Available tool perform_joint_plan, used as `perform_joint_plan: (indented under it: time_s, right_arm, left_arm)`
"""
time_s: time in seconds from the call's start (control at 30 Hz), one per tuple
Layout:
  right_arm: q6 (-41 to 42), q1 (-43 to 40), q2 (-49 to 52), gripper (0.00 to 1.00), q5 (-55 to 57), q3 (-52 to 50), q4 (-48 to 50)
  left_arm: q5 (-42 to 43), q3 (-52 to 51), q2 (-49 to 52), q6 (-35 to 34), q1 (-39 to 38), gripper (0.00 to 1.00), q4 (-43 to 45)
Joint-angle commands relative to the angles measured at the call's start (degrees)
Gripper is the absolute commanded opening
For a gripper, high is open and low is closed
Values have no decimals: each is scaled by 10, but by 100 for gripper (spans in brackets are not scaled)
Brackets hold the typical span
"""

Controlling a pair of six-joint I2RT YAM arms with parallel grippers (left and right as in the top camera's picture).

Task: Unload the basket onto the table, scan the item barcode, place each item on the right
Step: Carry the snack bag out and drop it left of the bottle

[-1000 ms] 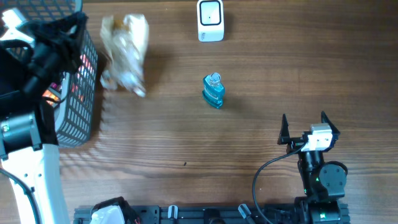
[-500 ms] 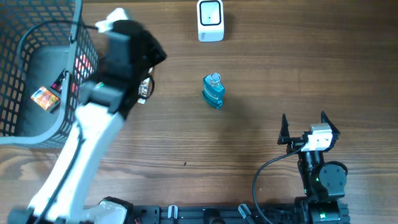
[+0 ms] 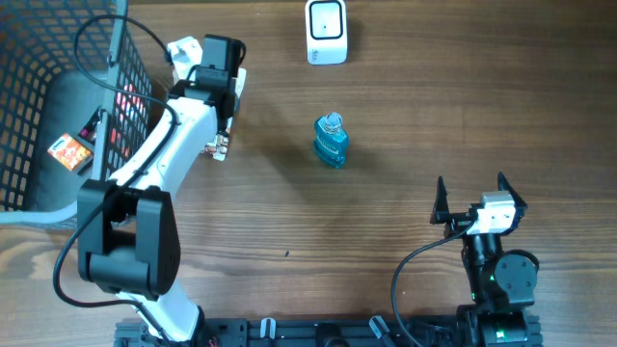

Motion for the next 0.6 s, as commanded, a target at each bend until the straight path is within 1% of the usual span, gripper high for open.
perform_joint_plan:
  time_s: [0.0,0.07,0.2,0.3,0.47,0.53,0.57]
  right_arm:
    - [-5,3,-2,100,-4,0,2]
    - [-4,3,-2,100,-4,0,2]
    - [-4,3,-2,100,-4,0,2]
    - [-4,3,-2,100,-4,0,2]
    - [-4,3,-2,100,-4,0,2]
    - [-4,3,-2,100,-4,0,2]
    - [-4,3,-2,100,-4,0,2]
  left_arm:
    - [13,1,22,1,20,4,2]
    - [30,1,37,1,25,4,4]
    - [32,1,66,6,25,4,9]
    - [40,1,82,48,25,5,13]
    - [40,1,107,47,43,4,16]
    - [83,1,117,47,46,4,10]
    - [126,1,117,48,46,4,12]
